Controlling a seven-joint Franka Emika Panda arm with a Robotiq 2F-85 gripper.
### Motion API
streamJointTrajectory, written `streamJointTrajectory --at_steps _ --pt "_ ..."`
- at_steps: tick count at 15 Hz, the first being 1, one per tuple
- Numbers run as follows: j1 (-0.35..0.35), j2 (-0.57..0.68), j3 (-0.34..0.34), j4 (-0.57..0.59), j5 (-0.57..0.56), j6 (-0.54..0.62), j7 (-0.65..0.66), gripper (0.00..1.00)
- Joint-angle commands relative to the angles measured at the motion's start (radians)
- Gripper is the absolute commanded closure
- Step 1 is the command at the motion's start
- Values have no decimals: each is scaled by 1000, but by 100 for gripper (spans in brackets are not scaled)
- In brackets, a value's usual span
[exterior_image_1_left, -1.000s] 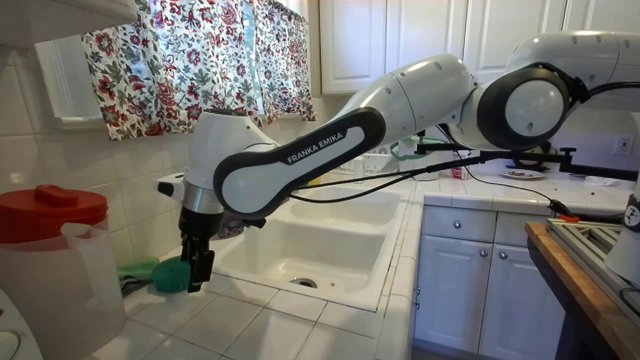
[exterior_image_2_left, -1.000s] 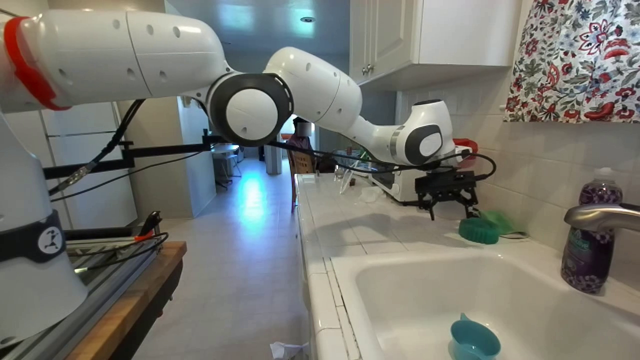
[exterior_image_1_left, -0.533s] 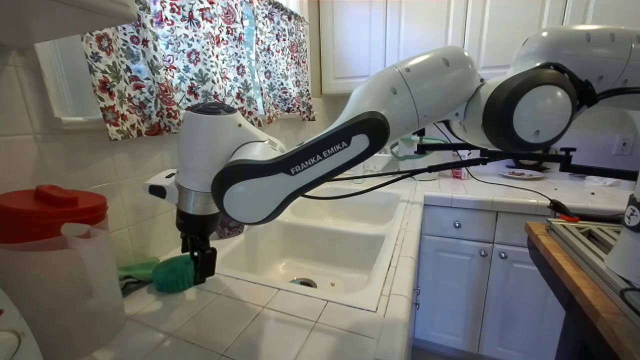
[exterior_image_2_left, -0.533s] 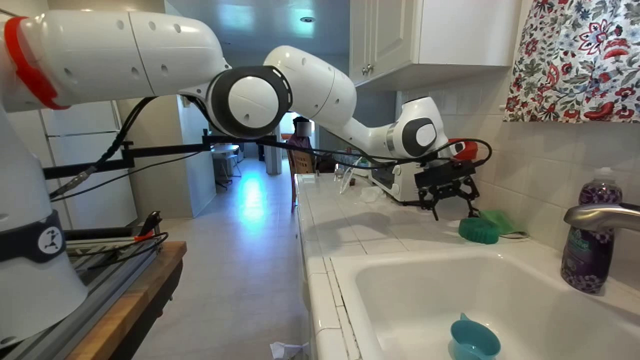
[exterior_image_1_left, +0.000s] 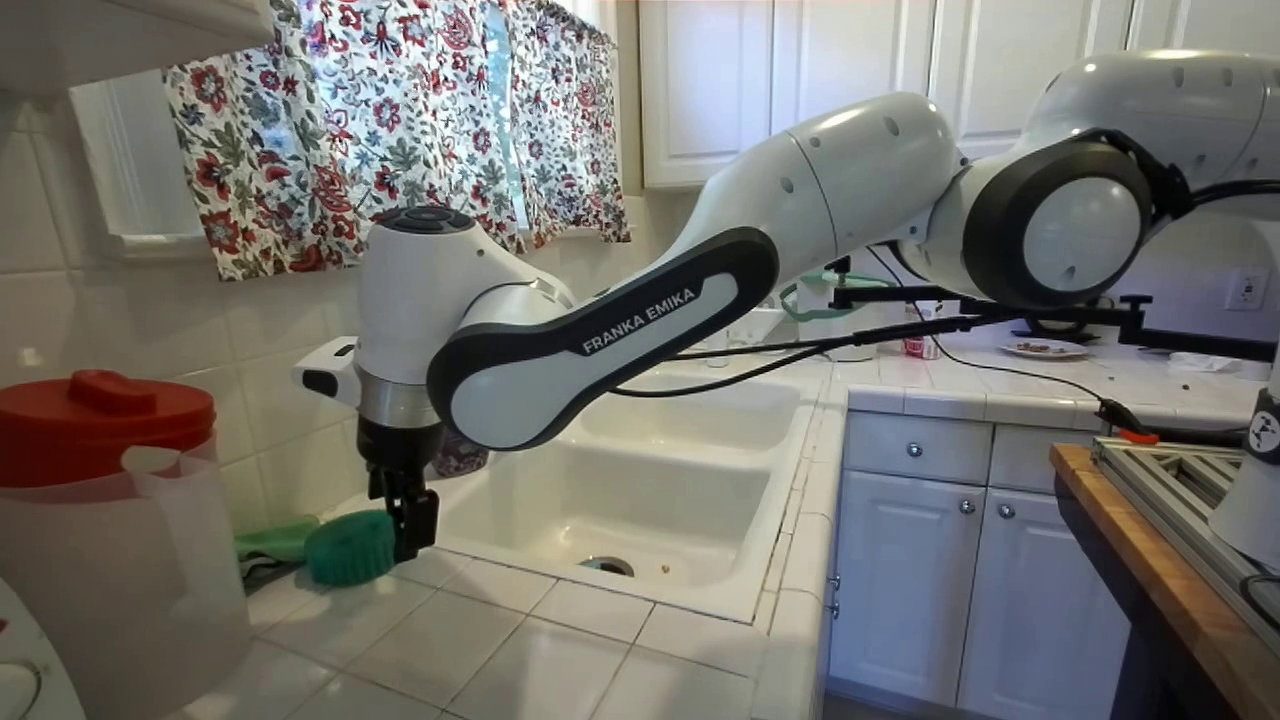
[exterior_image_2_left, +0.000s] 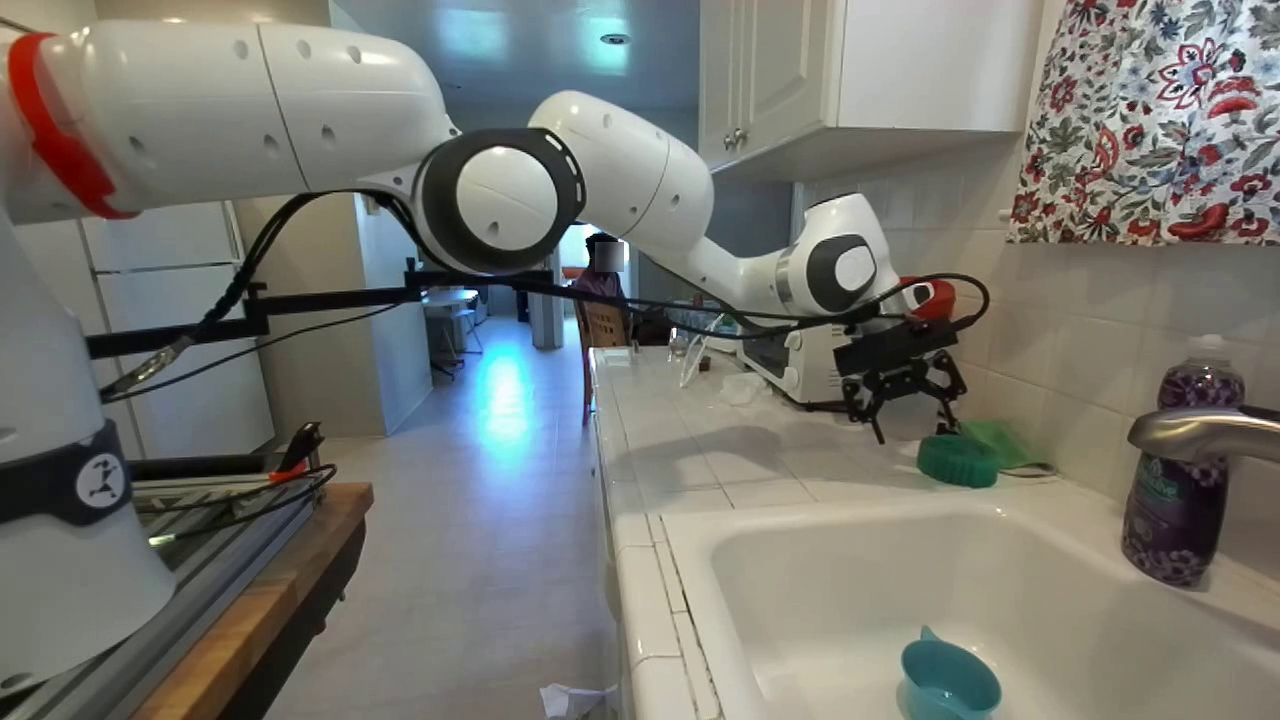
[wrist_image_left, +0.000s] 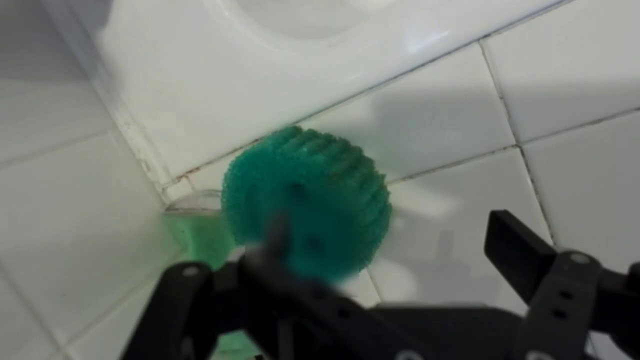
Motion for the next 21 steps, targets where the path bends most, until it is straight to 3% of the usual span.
streamJointTrajectory --at_steps 1,9,19,21 --pt "-3 11 -9 6 -7 22 5 0" --pt "-11 56 -102 27 -21 135 5 0" --pt "4 77 -83 29 -6 229 -47 0" --pt "-9 106 -59 80 -29 209 -49 9"
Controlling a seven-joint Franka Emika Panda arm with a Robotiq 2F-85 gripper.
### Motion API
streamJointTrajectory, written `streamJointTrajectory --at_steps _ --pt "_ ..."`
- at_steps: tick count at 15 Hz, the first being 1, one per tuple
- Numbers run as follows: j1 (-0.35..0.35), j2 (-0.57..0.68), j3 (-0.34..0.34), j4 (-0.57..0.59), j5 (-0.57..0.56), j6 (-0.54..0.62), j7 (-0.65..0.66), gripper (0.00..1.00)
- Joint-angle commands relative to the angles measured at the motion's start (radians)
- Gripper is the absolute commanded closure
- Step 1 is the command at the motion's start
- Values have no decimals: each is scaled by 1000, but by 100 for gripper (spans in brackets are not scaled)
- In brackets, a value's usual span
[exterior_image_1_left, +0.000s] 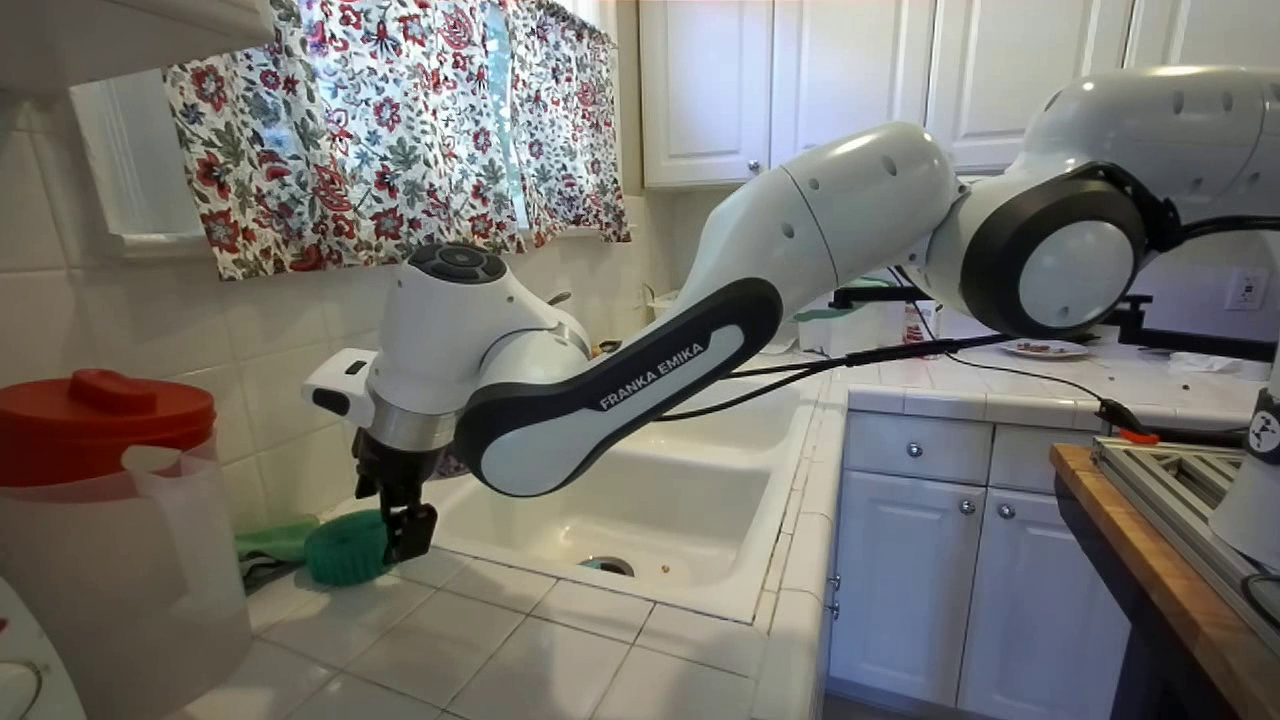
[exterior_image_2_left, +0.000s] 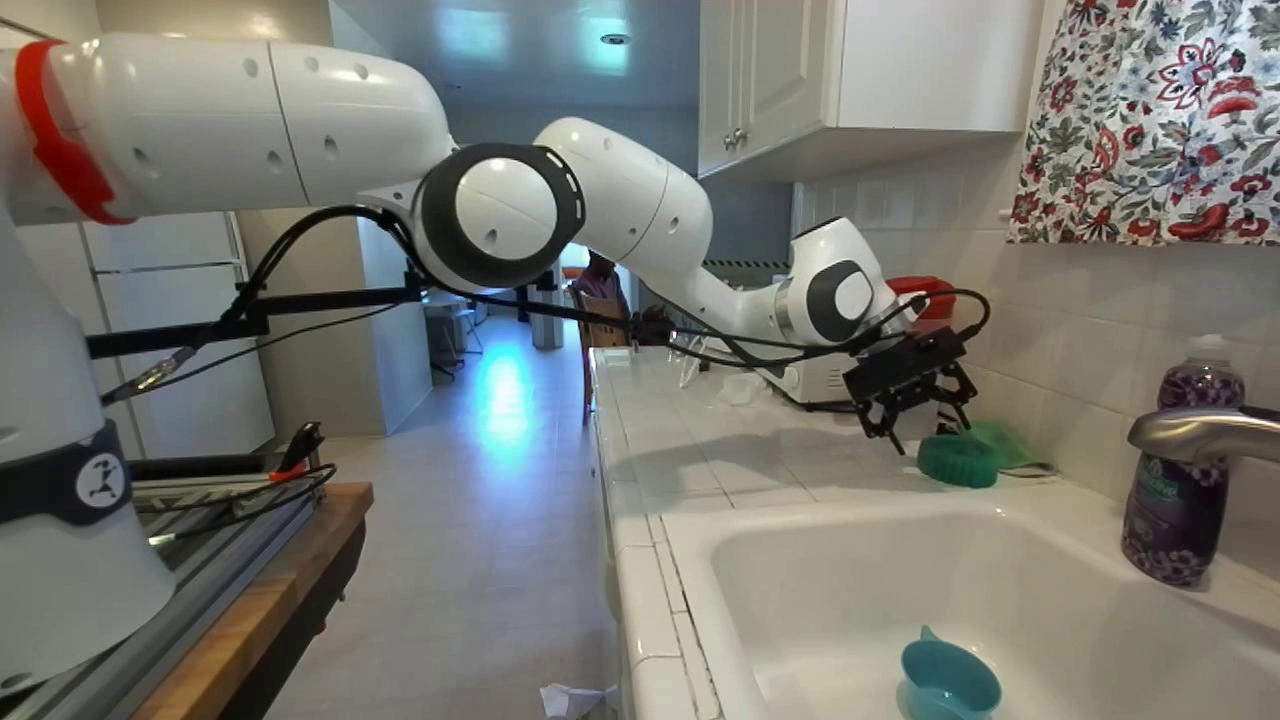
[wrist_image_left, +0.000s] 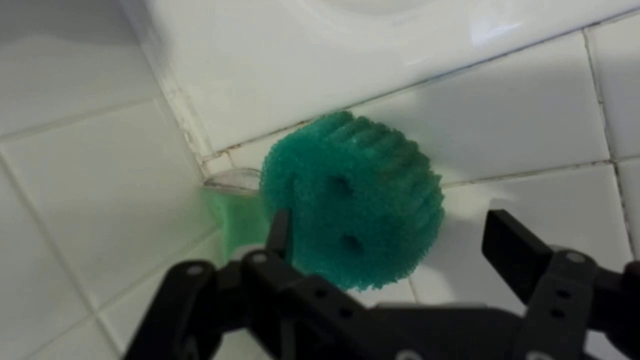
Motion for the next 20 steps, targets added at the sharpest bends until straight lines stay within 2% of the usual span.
streamJointTrajectory --at_steps 1,3,6,10,11,14,16,17,20 --pt "-24 40 38 59 -25 22 -47 20" --pt "-28 39 46 57 -23 20 -51 40" --pt "-33 39 55 57 -21 17 -59 63" --pt "-37 38 64 53 -18 20 -68 94" --pt "-38 38 67 52 -16 20 -69 99" --pt "-45 38 89 57 -2 -2 -76 100" --pt "-55 40 138 64 27 -37 -114 100" --pt "-51 7 146 8 35 -24 -120 100" --pt "-44 2 191 5 30 -25 -135 100"
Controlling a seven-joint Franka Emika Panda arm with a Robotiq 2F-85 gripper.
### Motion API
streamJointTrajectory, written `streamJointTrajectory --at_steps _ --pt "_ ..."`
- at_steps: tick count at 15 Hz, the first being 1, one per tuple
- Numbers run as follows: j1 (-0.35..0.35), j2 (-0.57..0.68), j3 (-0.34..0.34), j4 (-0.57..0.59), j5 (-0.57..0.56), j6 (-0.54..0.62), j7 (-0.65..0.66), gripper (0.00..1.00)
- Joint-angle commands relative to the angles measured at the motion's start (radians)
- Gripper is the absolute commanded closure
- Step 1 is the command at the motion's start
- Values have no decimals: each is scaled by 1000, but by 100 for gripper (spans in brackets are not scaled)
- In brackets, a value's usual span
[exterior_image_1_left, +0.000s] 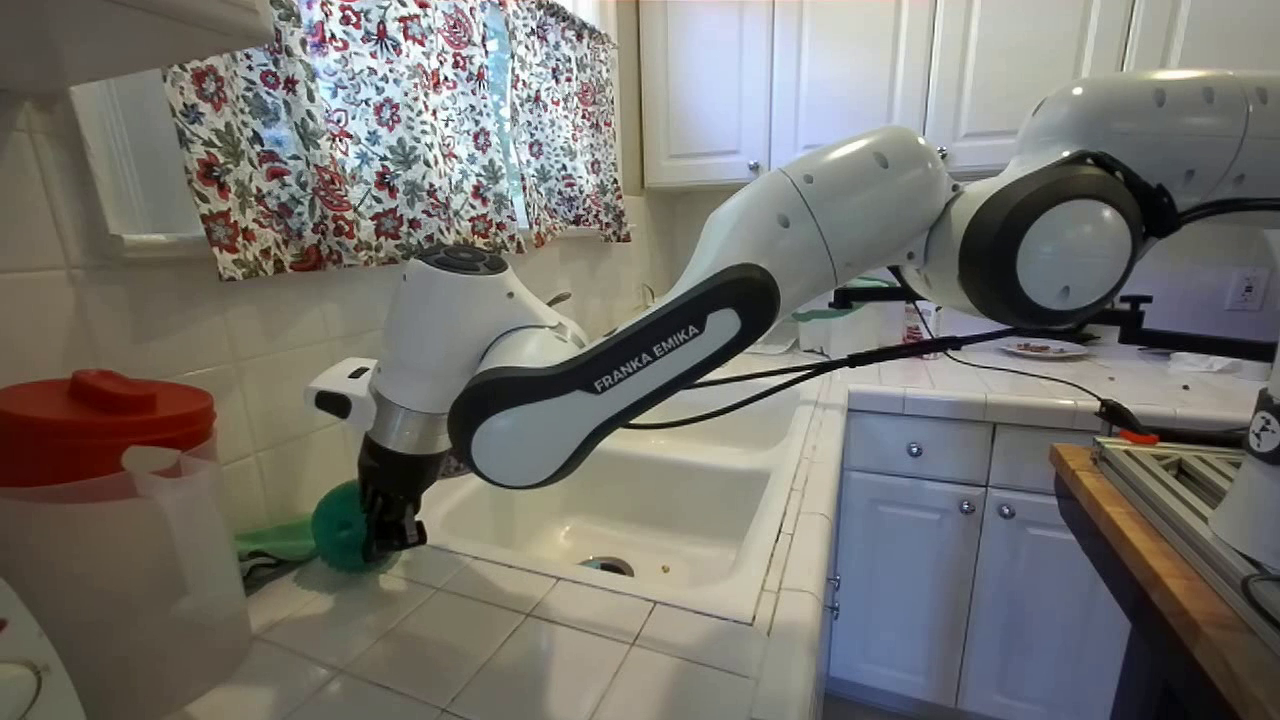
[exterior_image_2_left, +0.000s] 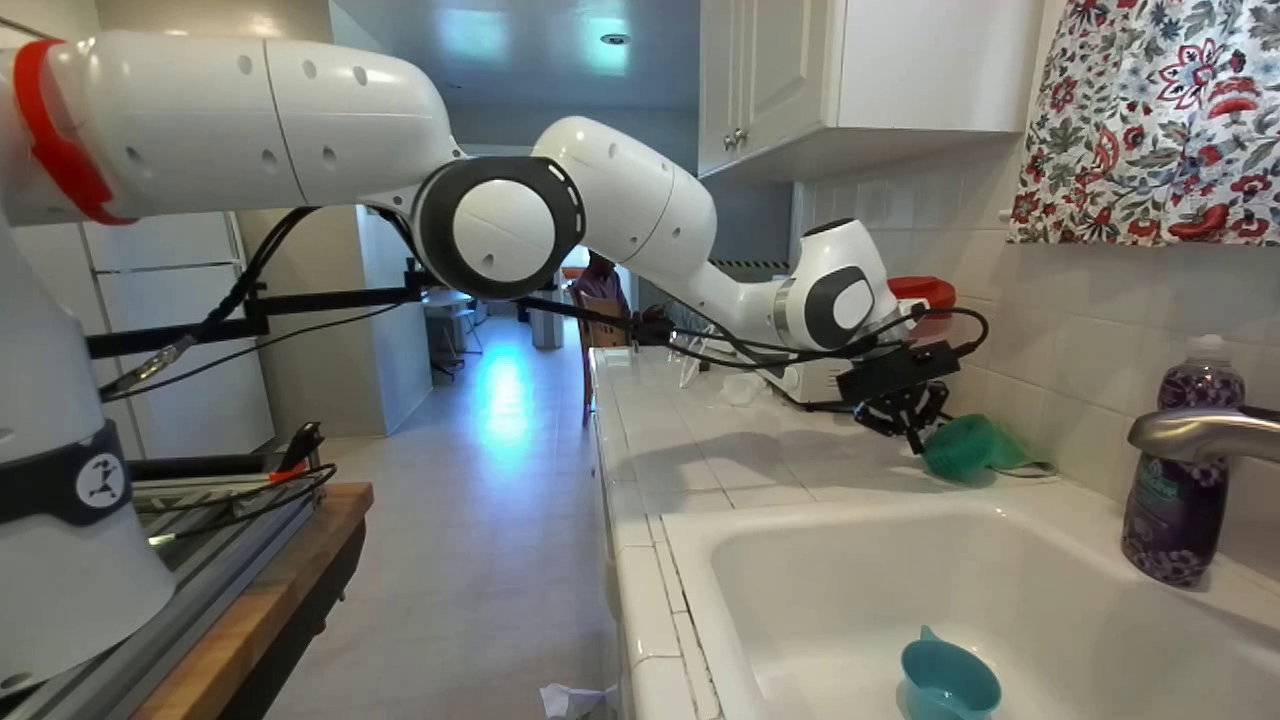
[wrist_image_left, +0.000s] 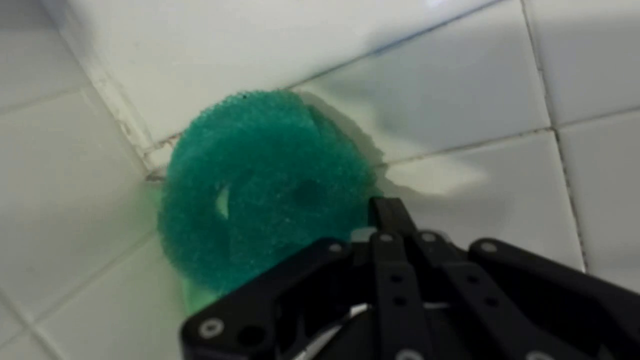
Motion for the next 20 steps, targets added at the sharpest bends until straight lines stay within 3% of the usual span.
streamJointTrajectory --at_steps 1,3,4,15,18,20 --pt "-1 -2 56 6 17 0 -75 100" --pt "1 -2 65 8 13 0 -64 100" --pt "1 -5 70 7 11 -3 -65 79" --pt "11 -10 11 12 -42 -47 -84 1" --pt "15 -3 -22 20 -75 -52 -117 0" --pt "17 2 -40 29 -95 -41 -109 6"
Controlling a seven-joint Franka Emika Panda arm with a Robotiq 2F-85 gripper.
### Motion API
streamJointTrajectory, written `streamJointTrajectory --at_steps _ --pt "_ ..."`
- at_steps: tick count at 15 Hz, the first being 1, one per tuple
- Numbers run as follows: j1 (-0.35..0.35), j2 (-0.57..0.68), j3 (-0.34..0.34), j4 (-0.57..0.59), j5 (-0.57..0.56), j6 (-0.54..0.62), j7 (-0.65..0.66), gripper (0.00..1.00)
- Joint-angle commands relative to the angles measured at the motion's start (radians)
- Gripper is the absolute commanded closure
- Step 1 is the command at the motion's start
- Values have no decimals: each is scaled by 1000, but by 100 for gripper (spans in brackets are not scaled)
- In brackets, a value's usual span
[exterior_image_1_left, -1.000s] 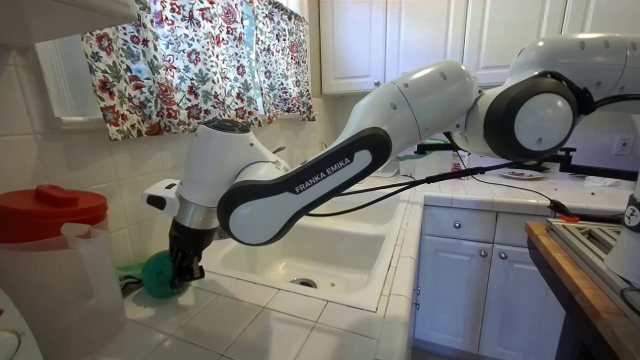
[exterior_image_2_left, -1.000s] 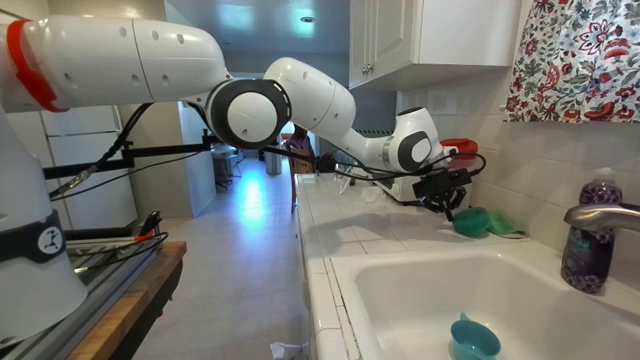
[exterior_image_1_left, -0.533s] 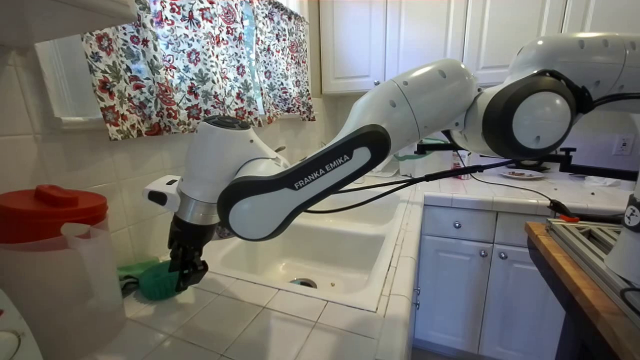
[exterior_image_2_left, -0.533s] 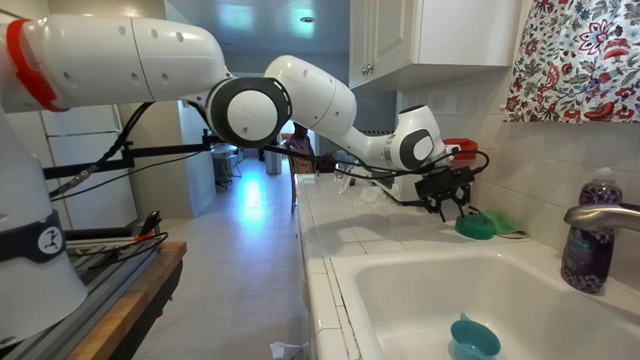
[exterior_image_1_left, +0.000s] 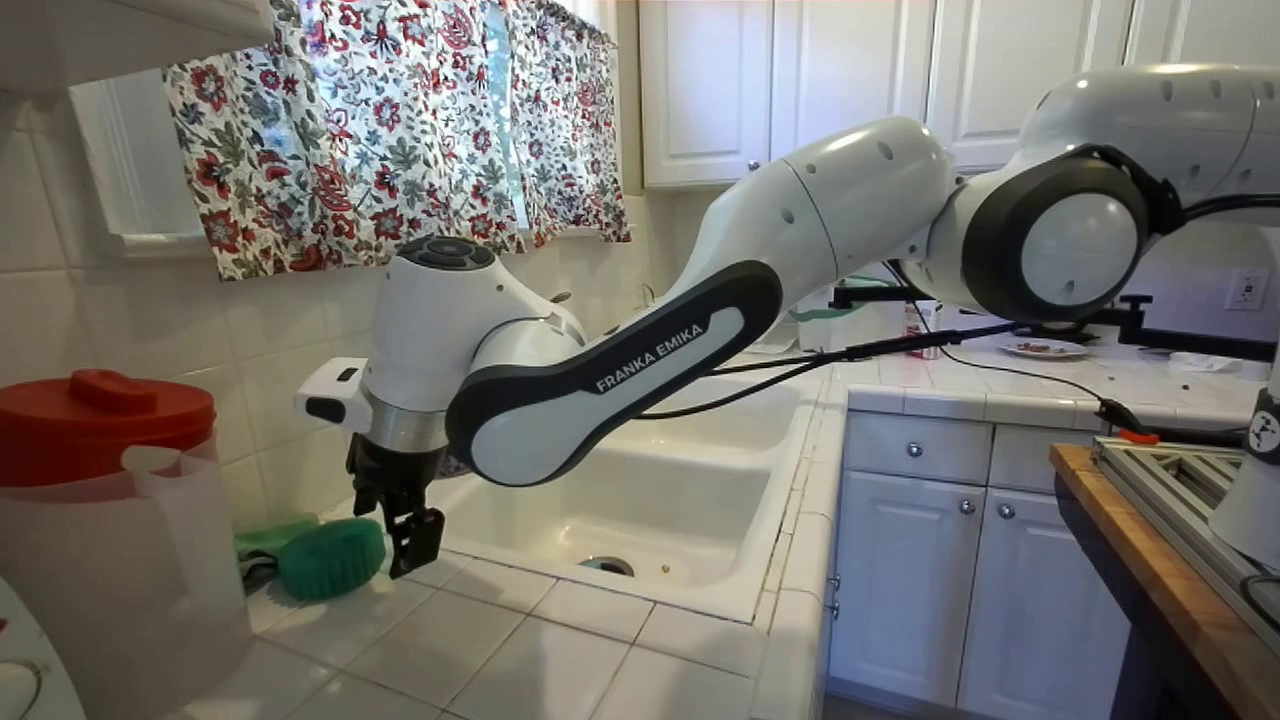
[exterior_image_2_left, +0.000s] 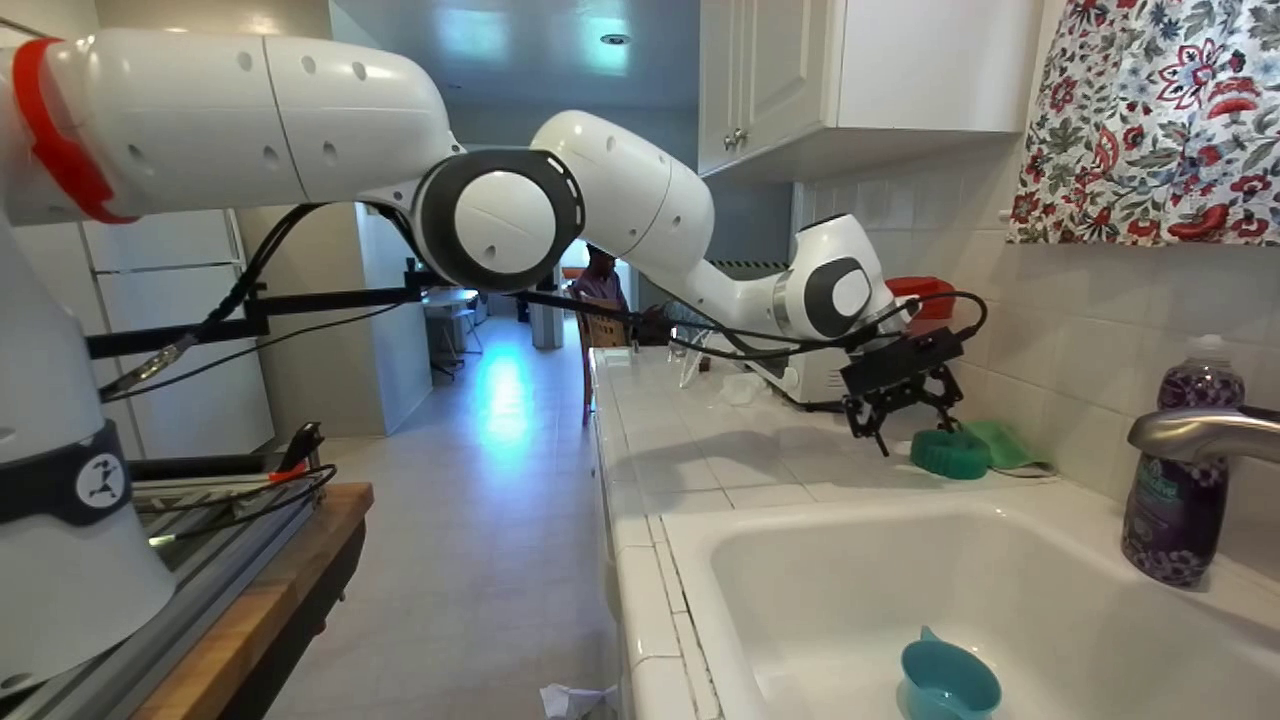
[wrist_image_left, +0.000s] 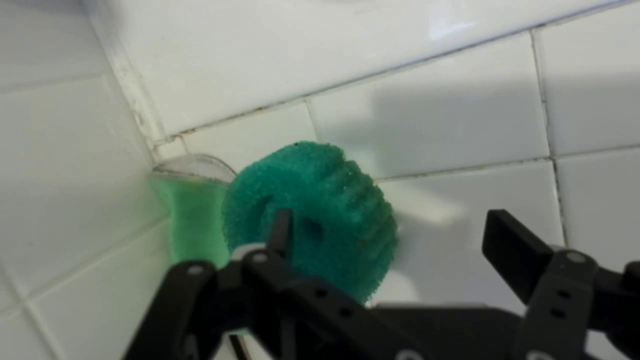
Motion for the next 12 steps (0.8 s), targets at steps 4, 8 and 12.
streamJointTrajectory --at_steps 4,8,12 --pt "8 21 -38 33 -44 28 -66 10" --pt "7 31 -36 41 -54 69 -93 9" --pt "-2 40 -23 46 -47 123 -129 9"
